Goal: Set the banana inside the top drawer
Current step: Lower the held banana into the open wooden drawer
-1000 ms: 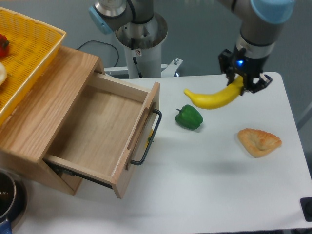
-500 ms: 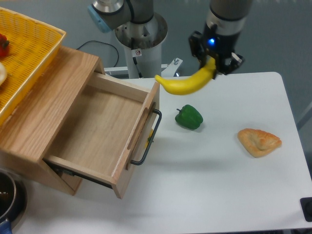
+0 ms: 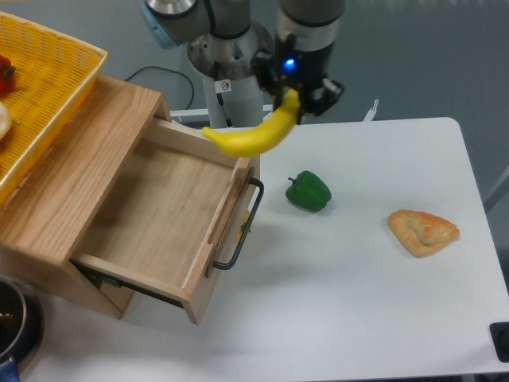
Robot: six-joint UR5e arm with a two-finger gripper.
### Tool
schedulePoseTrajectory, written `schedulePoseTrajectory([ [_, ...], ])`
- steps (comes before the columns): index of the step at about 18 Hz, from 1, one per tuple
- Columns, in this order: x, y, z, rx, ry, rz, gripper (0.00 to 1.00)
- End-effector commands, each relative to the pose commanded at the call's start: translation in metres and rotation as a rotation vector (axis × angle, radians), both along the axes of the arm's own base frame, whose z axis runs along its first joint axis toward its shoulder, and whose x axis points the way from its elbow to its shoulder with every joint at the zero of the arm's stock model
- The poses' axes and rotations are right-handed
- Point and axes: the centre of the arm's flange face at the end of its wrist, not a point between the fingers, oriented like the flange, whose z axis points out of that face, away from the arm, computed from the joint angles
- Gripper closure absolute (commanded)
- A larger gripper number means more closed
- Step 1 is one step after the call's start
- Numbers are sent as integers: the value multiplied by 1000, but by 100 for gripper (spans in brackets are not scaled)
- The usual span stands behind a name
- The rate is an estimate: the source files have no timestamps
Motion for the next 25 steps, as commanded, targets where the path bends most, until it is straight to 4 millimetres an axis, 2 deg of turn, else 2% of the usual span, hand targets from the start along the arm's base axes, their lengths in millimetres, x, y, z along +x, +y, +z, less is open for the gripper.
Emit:
schedulePoseTrajectory([
  [3, 16, 6, -3, 18, -31, 33, 69],
  [7, 36, 29, -14, 0, -51, 58, 68],
  [15, 35, 63, -38, 21, -61, 107, 68],
  [25, 20, 79, -55, 30, -59, 139, 67],
])
